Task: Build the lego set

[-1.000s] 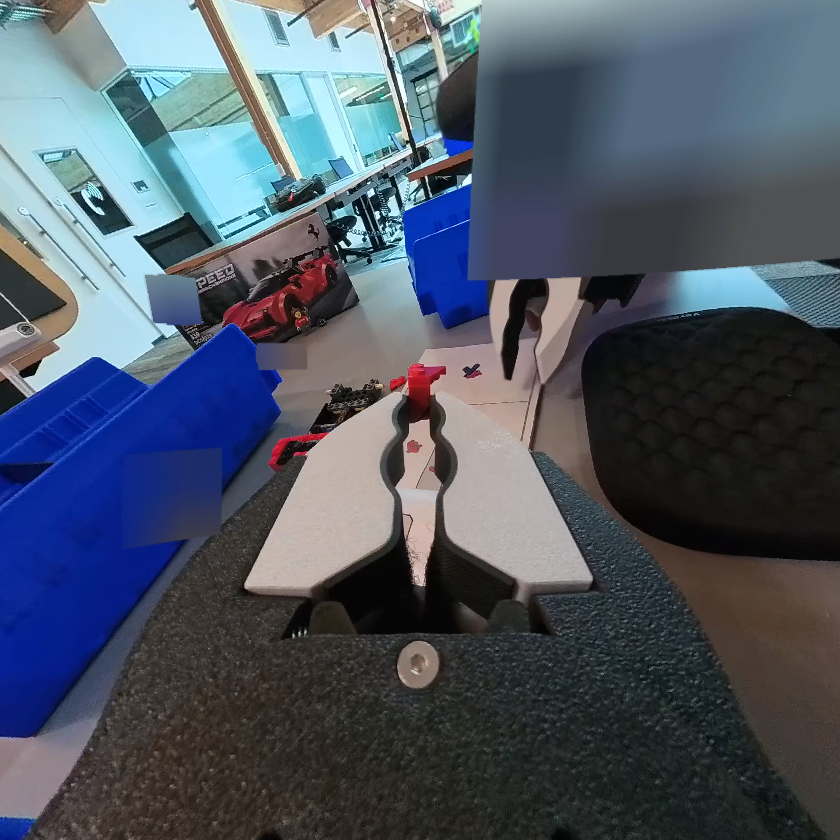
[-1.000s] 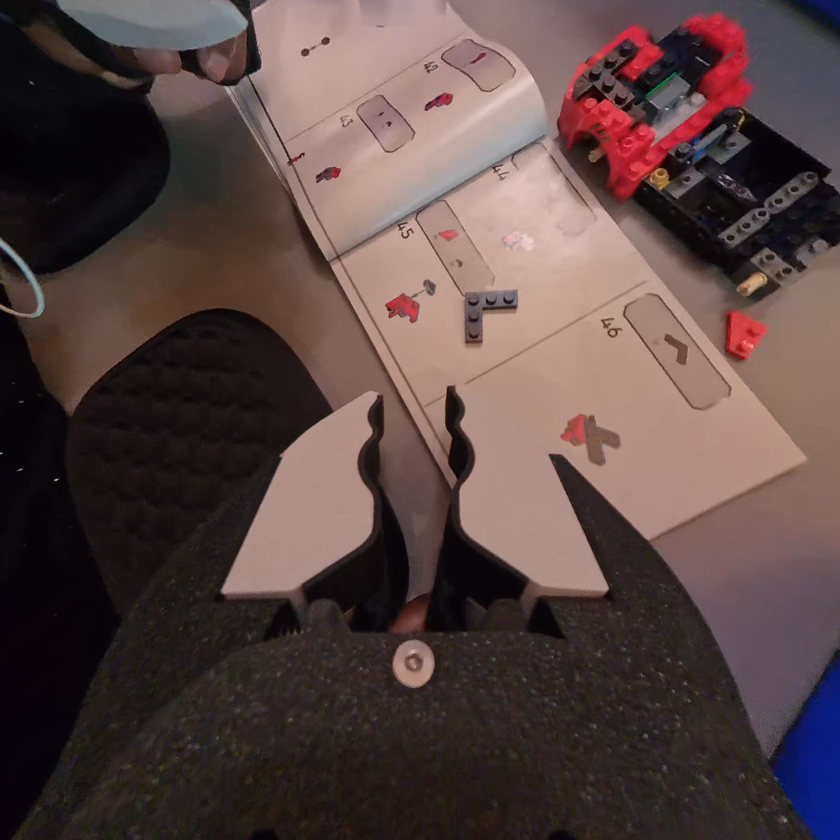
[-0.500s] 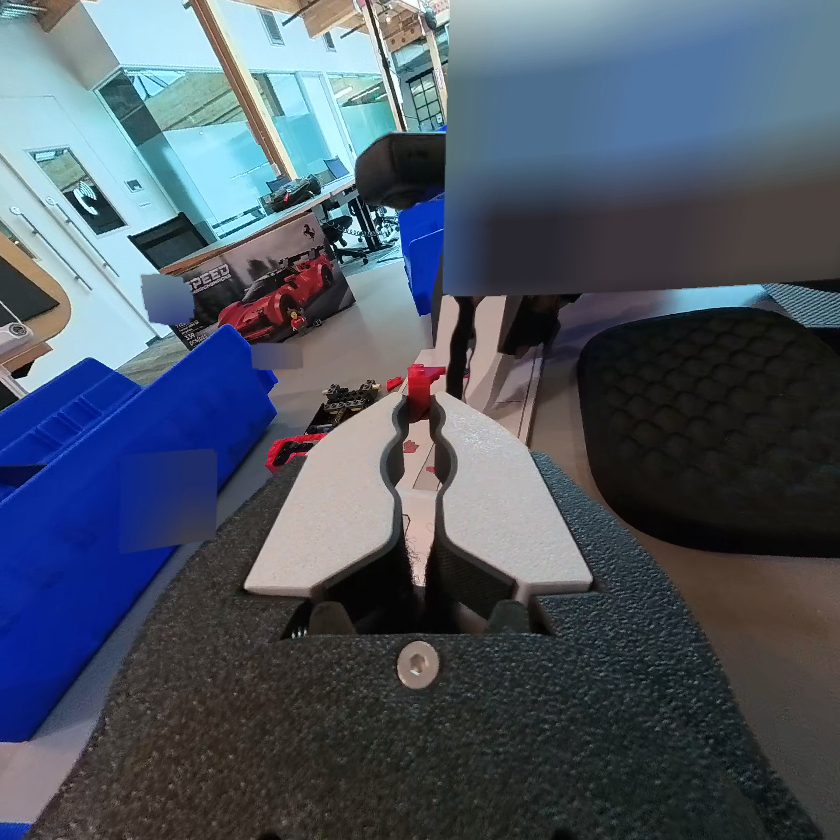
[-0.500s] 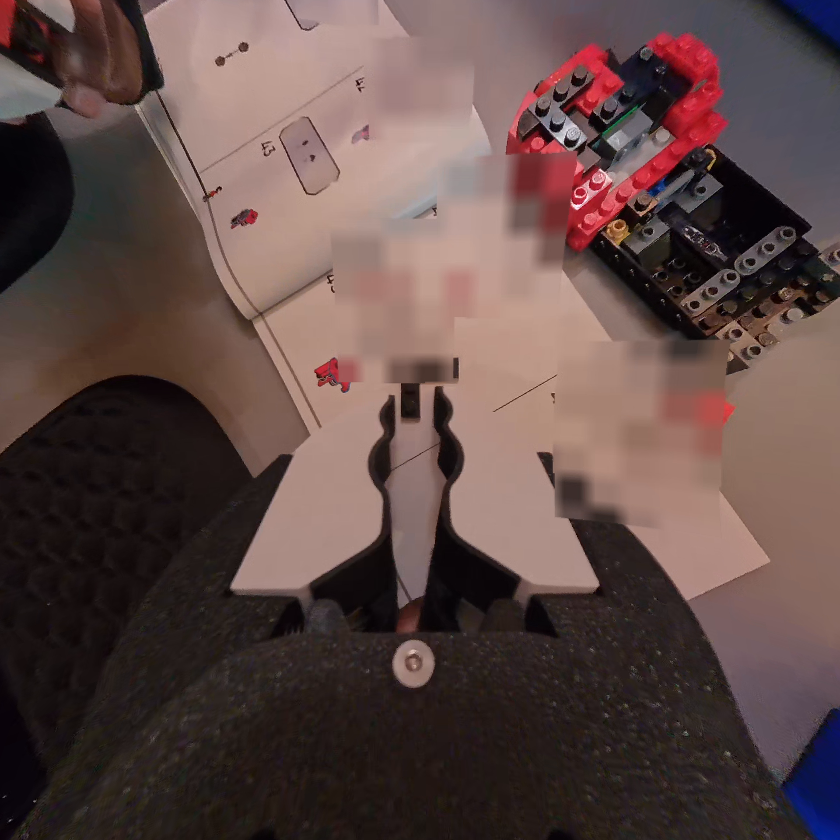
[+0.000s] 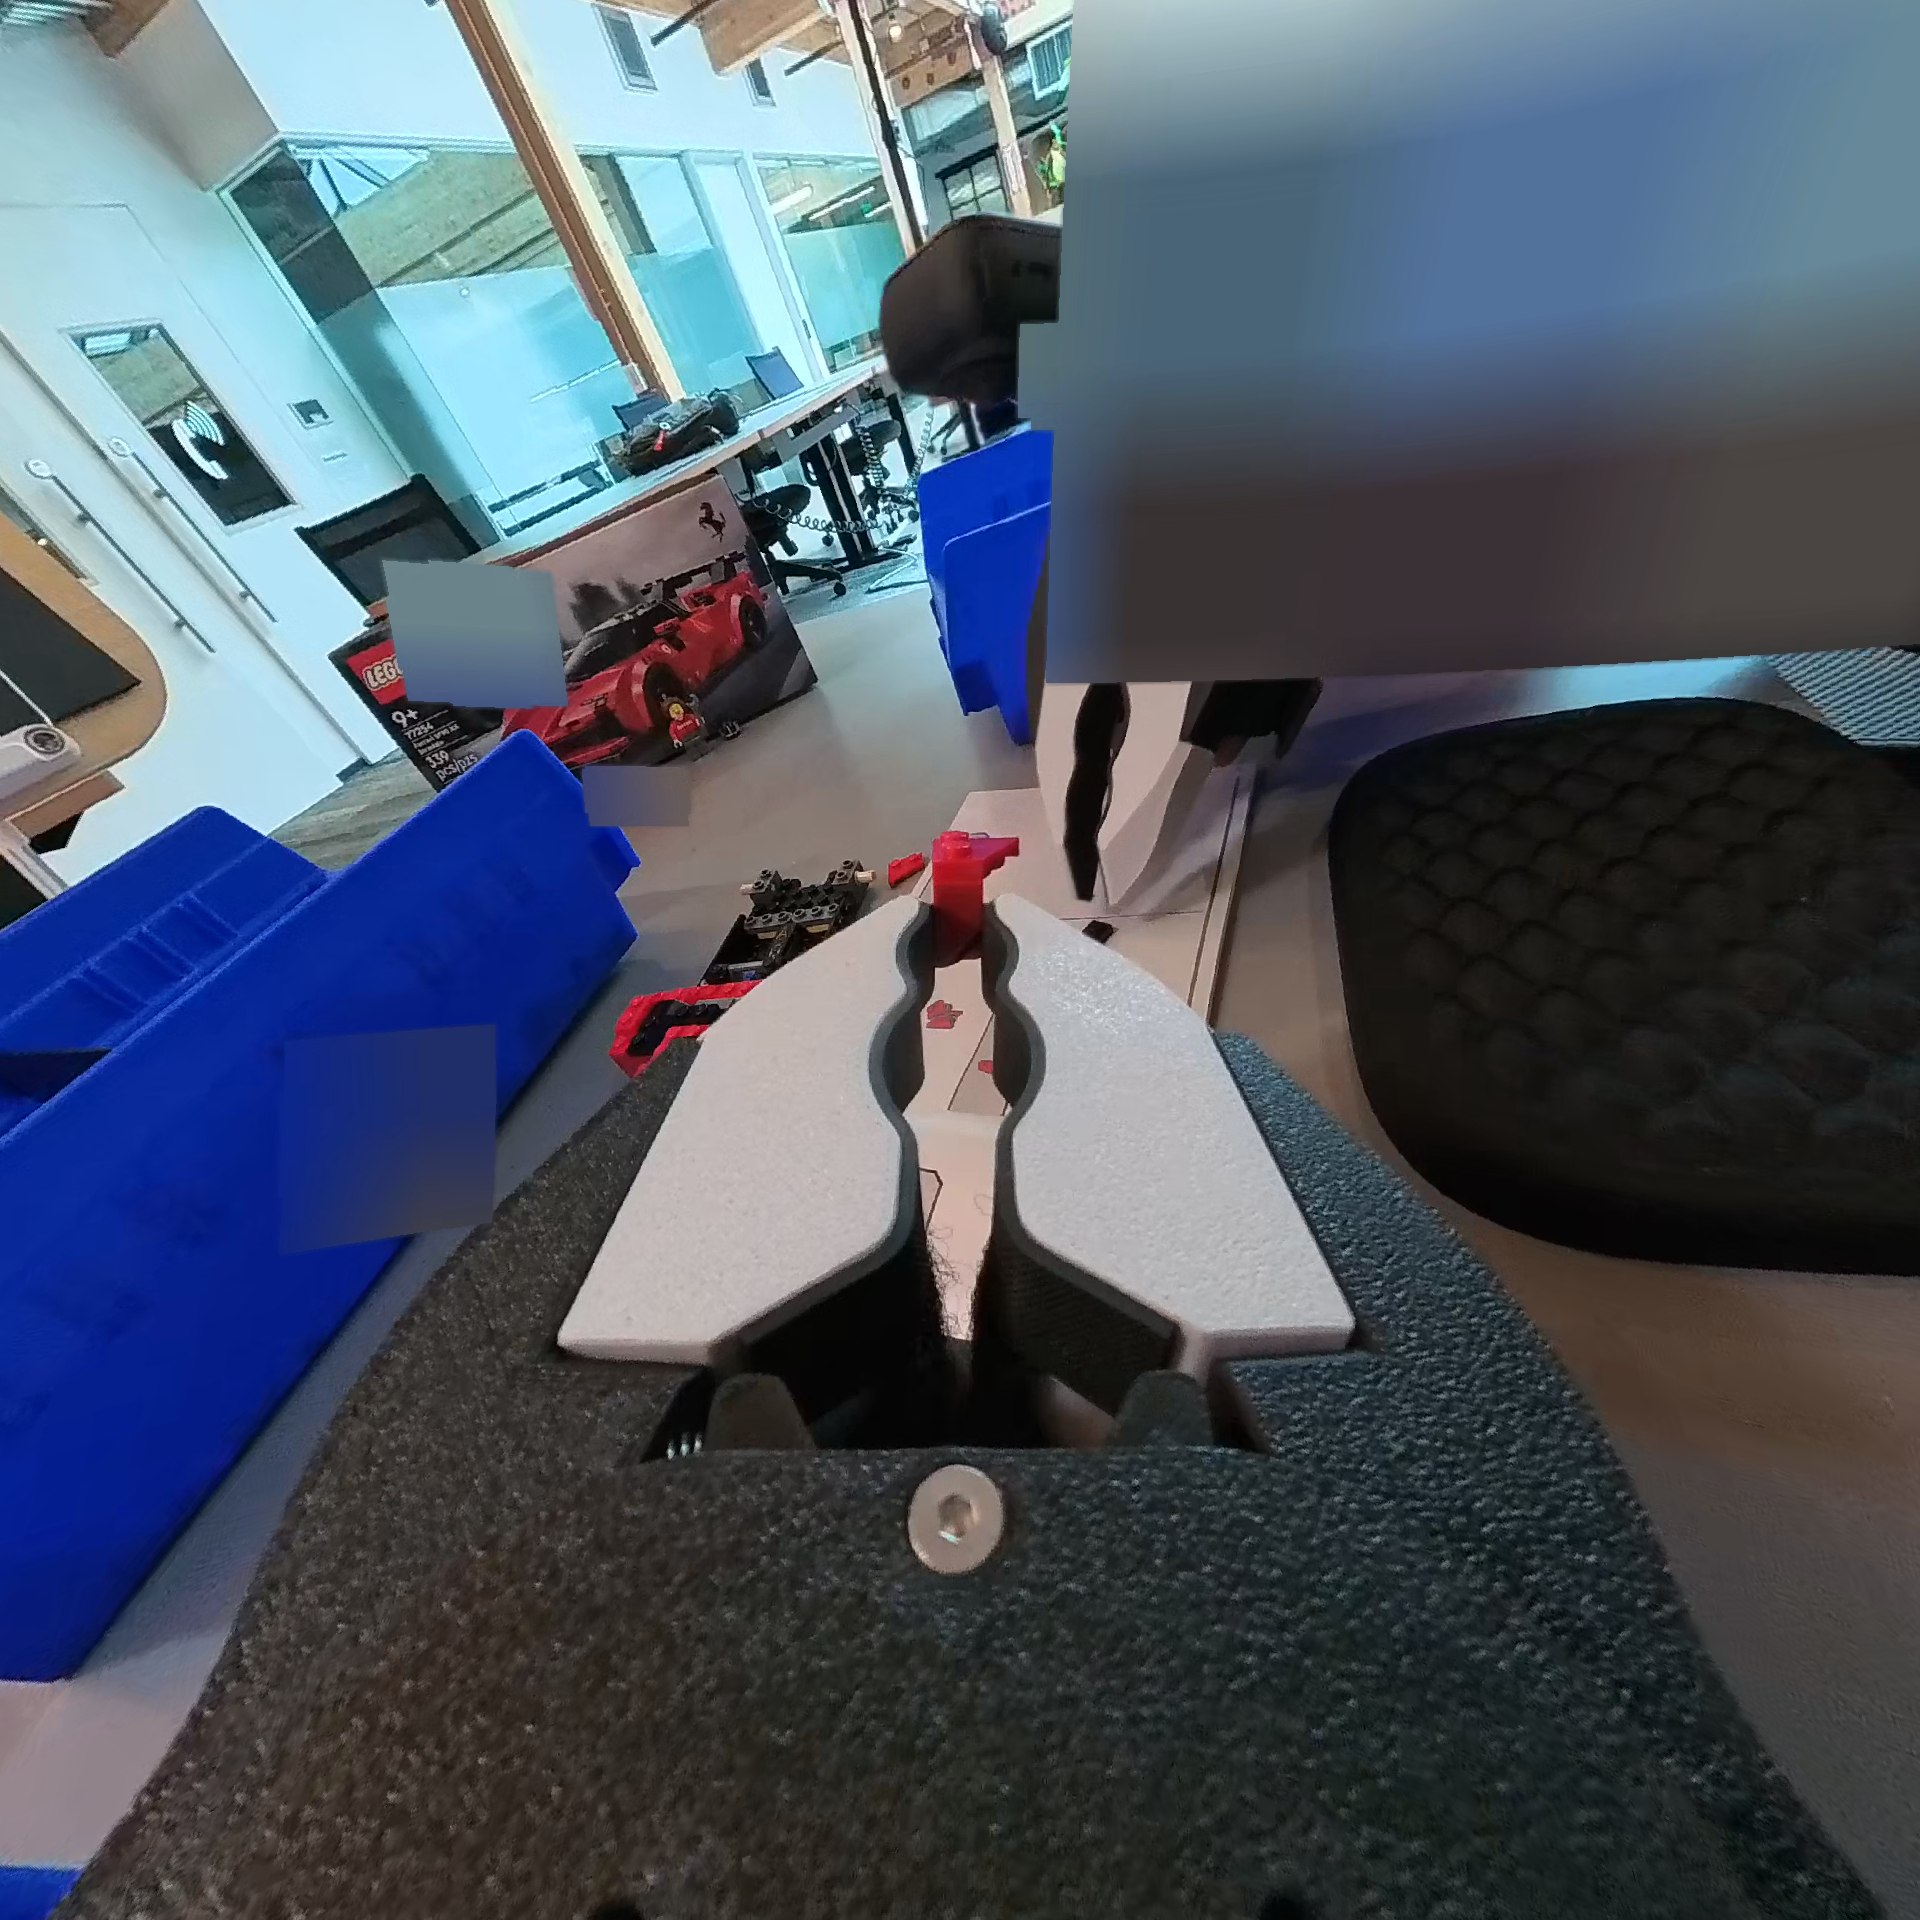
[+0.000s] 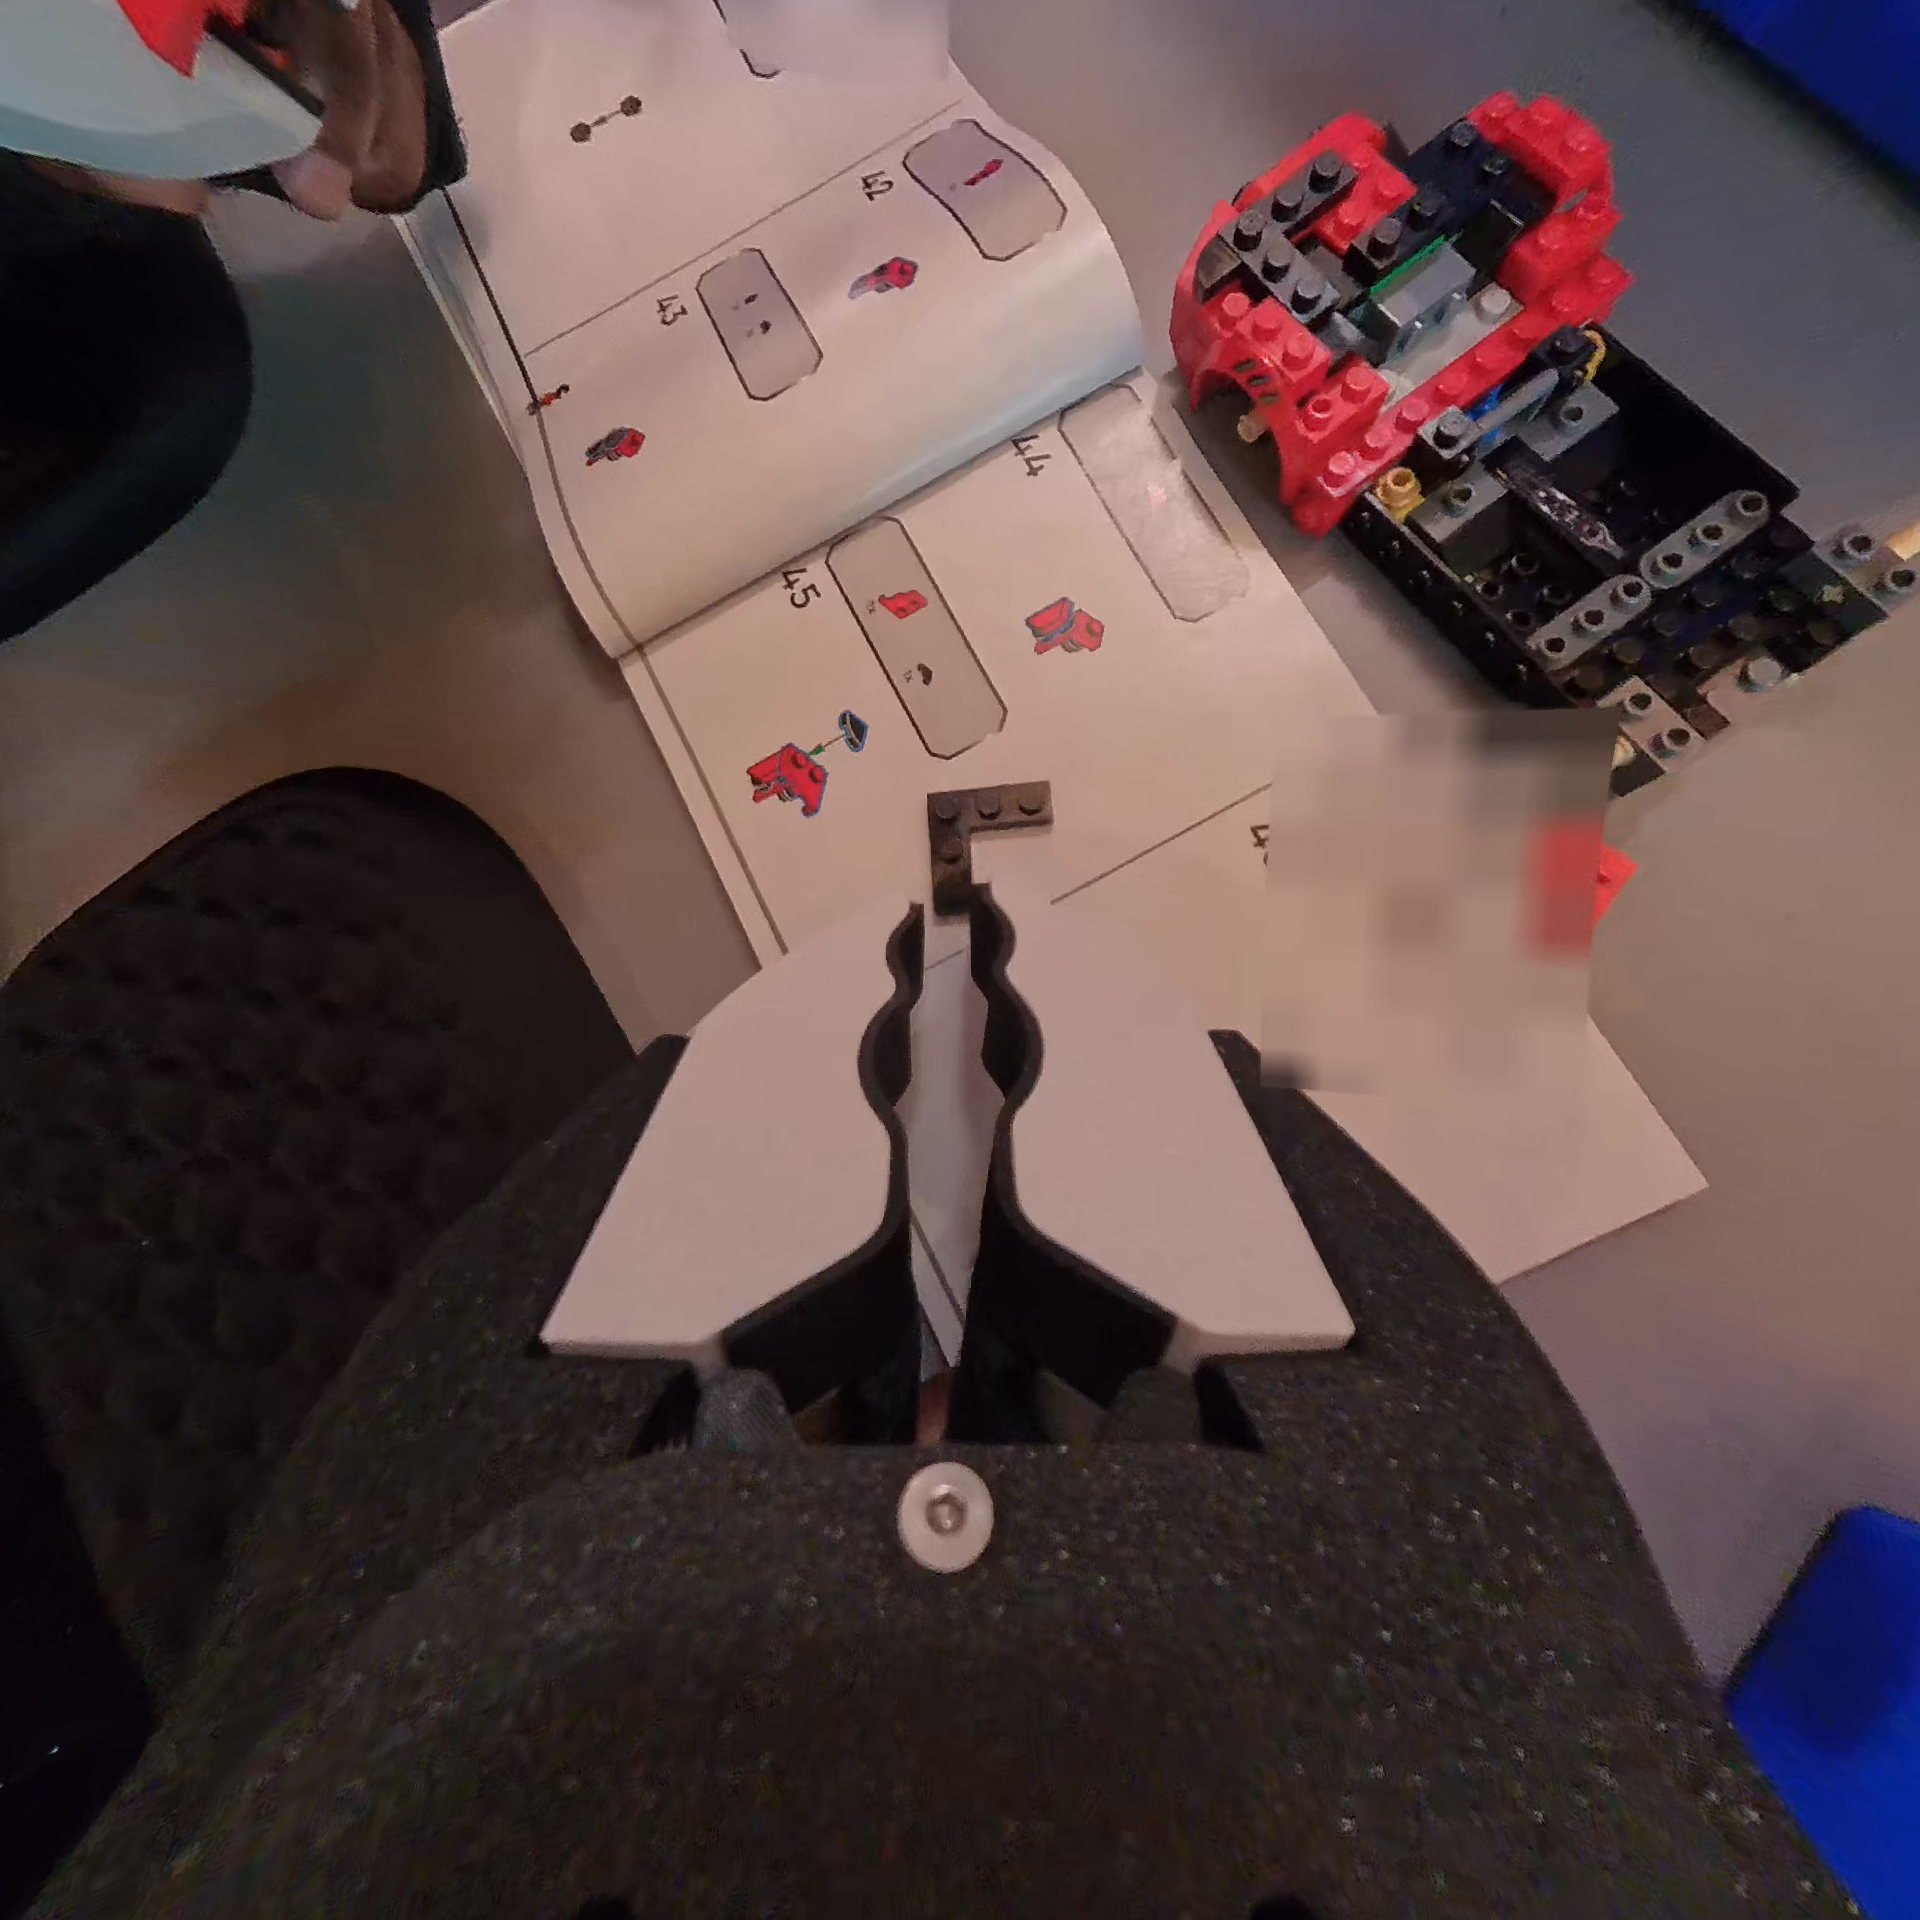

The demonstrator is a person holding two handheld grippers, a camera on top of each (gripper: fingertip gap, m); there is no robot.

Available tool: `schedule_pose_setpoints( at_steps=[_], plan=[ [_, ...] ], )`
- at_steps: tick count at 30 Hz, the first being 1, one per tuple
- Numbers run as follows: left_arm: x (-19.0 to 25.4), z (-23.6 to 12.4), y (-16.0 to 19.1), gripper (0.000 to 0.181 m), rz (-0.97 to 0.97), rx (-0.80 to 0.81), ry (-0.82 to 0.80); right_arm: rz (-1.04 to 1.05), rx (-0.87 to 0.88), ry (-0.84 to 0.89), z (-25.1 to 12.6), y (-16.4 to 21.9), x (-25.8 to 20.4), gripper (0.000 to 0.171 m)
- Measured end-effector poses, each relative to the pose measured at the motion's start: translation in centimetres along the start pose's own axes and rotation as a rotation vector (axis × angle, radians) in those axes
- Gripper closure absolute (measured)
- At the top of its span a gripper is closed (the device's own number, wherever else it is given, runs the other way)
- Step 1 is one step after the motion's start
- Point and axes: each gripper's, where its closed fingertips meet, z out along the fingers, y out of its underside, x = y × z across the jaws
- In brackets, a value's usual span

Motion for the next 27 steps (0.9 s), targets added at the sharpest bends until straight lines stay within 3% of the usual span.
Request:
schedule_pose_setpoints(
  at_steps=[5,12,27],
  plan=[
    [-0.2,0.0,0.1,0.174,0.002,-0.007,-0.011,0.007,0.042,0.012,-0.7,-0.2,0.1,0.158],
    [-3.3,-1.0,0.4,0.174,-0.106,0.009,-0.154,0.006,0.146,0.04,-2.5,-1.0,0.1,0.158],
    [-3.4,-1.0,0.6,0.174,-0.094,-0.002,-0.158,0.03,0.154,0.033,0.4,1.0,-0.3,0.156]
  ],
)
